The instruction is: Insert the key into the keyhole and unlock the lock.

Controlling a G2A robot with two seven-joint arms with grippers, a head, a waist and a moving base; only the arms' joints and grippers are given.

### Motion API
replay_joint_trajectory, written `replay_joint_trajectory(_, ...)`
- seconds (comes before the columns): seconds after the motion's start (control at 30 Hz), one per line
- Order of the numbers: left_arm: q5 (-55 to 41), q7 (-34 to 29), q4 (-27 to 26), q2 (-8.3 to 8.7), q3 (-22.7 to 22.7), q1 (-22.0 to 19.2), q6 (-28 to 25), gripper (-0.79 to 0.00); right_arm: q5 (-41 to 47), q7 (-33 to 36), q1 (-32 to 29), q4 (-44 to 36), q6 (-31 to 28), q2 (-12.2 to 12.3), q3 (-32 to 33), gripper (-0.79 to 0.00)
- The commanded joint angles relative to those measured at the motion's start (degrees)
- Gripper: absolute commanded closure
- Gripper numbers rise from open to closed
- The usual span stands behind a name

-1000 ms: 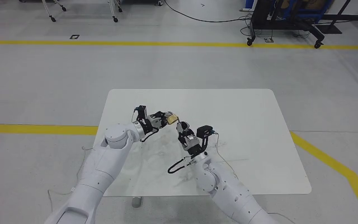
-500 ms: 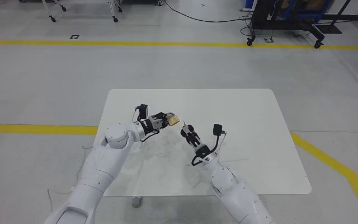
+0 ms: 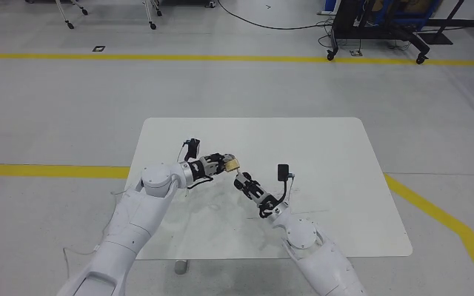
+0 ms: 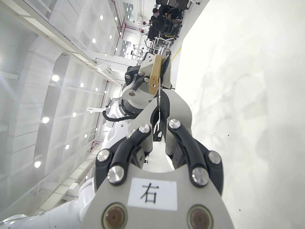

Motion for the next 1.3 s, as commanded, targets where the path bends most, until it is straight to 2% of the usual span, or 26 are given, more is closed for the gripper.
replay_joint_trajectory(0.0, -0.3, -0.5, 0.0, -0.02, 0.0, 0.0, -0.2, 0.0, 0.1, 0.2, -0.1, -0.1, 0.5, 0.0, 0.1, 0.0)
replay_joint_trajectory(0.37, 0.3, -1.1, 0.1, 0.02, 0.1, -0.2, -2.2, 0.0, 0.9, 0.9, -0.3, -0.3, 0.6, 0.2, 0.4, 0.0)
replay_joint_trajectory(0.63, 1.2, -0.5, -0.3, 0.11, 0.0, 0.0, -4.0, 0.0, 2.2, 4.6, -1.9, -2.3, -0.5, 0.7, 1.3, 0.0)
replay_joint_trajectory(1.27, 1.2, -2.8, -0.3, 0.2, 0.3, -0.2, -3.9, 0.0, 1.7, 3.2, -1.5, -2.5, 1.2, 0.8, 1.1, 0.0)
